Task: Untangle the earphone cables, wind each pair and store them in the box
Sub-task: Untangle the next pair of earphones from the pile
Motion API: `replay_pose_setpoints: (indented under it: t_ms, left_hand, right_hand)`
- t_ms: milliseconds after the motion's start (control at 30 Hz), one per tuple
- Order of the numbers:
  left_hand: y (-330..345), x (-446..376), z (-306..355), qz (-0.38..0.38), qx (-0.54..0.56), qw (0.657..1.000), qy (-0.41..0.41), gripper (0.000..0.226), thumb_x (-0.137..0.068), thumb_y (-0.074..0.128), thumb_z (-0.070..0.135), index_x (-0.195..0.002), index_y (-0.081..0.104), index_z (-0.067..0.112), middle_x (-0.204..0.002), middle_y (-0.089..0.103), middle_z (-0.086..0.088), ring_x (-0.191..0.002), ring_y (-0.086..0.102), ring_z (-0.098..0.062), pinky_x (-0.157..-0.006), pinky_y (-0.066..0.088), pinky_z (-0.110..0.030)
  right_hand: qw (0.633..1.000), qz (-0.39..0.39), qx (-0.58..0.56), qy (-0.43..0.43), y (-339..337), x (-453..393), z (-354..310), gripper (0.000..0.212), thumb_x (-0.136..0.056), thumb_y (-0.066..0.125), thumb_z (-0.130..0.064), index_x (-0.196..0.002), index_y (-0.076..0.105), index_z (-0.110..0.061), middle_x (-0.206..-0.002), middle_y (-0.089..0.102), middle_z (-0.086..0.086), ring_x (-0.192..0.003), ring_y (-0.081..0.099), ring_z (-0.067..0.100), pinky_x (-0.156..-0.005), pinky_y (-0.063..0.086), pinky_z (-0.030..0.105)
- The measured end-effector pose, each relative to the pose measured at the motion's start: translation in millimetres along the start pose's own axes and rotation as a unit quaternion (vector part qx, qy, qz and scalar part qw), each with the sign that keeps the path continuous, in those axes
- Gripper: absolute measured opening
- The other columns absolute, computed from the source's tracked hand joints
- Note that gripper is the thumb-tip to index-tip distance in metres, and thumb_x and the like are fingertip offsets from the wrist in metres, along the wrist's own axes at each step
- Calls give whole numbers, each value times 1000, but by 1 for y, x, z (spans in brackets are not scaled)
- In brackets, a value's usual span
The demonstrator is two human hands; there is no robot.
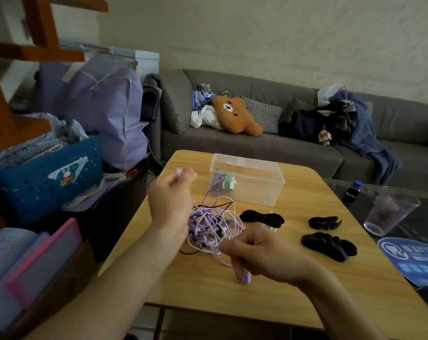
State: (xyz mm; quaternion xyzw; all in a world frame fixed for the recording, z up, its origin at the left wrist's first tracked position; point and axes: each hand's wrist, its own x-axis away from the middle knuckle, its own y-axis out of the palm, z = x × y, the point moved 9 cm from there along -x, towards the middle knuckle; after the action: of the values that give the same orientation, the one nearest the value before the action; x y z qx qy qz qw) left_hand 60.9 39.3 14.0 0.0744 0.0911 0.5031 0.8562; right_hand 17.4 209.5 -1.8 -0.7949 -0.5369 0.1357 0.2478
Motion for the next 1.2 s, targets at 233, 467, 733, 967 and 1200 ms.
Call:
replay_pose_setpoints:
  t_ms: [233,467,733,967,1200]
  left_hand:
    - [41,13,-5,-262,-315,902,138,19,-96,59,14,-96,78,20,-88,75,10,-86,69,-7,-79,56,-29]
    - [49,24,7,-284,-302,889,194,16,-97,61,16,-97,76,15,-92,73,14,-86,66,6,-75,51,-17]
    - [42,49,62,-147,-273,848,430,13,-93,58,-4,-92,70,0,-93,71,-3,-84,63,-14,-78,51,-22]
    - [62,49,32,-322,-363,781,394,27,-105,41,20,-94,64,11,-83,61,10,-81,56,-5,-81,46,-29]
    - [68,71,24,-430,-257,840,211,40,-104,45,30,-73,54,7,-59,51,1,-57,42,-22,-56,36,-33]
  right_hand:
    - [961,95,-249,-71,-30,4,-15,53,-90,55,-46,-48,53,-14,-47,28,1,-46,20,15,-47,17,28]
    - [855,256,-442,-95,-75,16,16,45,-94,41,-38,-58,37,-10,-52,22,-1,-50,12,15,-48,12,29]
    - [897,268,-319,-147,-75,25,-7,51,-79,60,-28,-41,32,-10,-42,23,1,-47,15,19,-48,16,33]
    - [875,288,-343,-182,-83,33,-13,43,-73,57,-17,-38,33,-12,-41,24,0,-45,20,16,-47,20,31]
    - [836,388,-367,-123,-99,36,15,45,-84,53,-19,-41,37,-18,-44,26,-2,-44,20,15,-50,14,35]
